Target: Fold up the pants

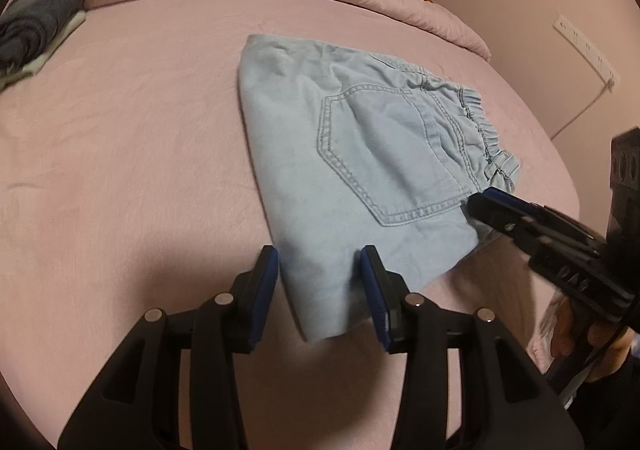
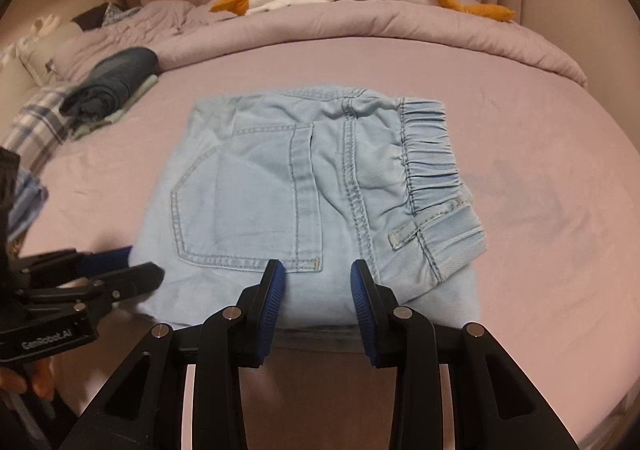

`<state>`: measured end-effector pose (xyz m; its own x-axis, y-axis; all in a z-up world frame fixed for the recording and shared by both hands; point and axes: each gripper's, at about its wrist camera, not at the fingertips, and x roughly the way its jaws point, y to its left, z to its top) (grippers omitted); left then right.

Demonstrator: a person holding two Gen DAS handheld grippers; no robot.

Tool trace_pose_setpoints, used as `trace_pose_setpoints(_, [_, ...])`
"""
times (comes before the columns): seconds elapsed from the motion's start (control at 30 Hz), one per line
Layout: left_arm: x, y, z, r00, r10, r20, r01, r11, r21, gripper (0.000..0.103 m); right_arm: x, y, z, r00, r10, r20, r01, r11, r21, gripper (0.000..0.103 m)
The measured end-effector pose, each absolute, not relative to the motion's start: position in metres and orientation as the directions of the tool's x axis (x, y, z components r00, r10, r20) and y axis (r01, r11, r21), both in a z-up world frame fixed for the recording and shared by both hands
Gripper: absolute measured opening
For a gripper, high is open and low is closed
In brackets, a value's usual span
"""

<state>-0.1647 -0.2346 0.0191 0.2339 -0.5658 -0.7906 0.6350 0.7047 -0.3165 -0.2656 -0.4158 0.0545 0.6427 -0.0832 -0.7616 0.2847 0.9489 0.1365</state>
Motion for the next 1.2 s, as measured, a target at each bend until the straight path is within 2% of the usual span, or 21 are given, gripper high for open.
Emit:
trace_pose_setpoints(0.07, [-0.163,-0.228,0.02,0.224,-0.578,-0.785,0.611,0.711,-0.349,0.049,-0.272,-0.425,0.06,0.668,-0.041,-0.743,0.284,0.937,0.204,0.035])
trace_pose_setpoints(0.13, [-0.162,-0.221,0.02,0.221,-0.587,-0.778,0.592,0.715,-0.371,0.049,-0.277,-0.438,0.063,0.691,-0.006,-0.723,0.289,0.919,0.268,0.042])
trace_pose_setpoints(0.17, [-0.161,-0.218,0.021,0.221,-0.59,-0.777,0.585,0.718,-0.378,0.05,-0.28,-0.446,0.066,0.7,-0.003,-0.714,0.303,0.906,0.294,0.054])
trace_pose_setpoints(0.2, [-0.161,-0.216,0.021,0.219,-0.592,-0.776,0.58,0.719,-0.384,0.05,-0.281,-0.449,0.066,0.705,-0.005,-0.709,0.318,0.896,0.309,0.06])
trace_pose_setpoints(0.37, [-0.158,-0.208,0.022,0.207,-0.595,-0.777,0.545,0.729,-0.413,0.051,-0.29,-0.475,0.063,0.738,0.051,-0.673,0.345,0.828,0.441,0.06])
trace_pose_setpoints(0.47, [-0.159,-0.207,0.025,0.212,-0.591,-0.778,0.546,0.732,-0.407,0.051,-0.292,-0.477,0.061,0.714,-0.012,-0.7,0.396,0.832,0.389,0.063])
trace_pose_setpoints(0.6, [-0.159,-0.21,0.025,0.21,-0.586,-0.783,0.554,0.731,-0.398,0.051,-0.296,-0.476,0.066,0.735,-0.01,-0.678,0.384,0.83,0.404,0.063])
trace_pose_setpoints(0.73, [-0.161,-0.211,0.026,0.203,-0.585,-0.785,0.565,0.725,-0.395,0.051,-0.288,-0.465,0.067,0.728,-0.022,-0.685,0.362,0.861,0.358,0.063])
trace_pose_setpoints(1.2, [-0.155,-0.213,0.028,0.205,-0.583,-0.786,0.569,0.724,-0.389,0.051,-0.298,-0.488,0.061,0.721,-0.015,-0.693,0.411,0.814,0.41,0.063])
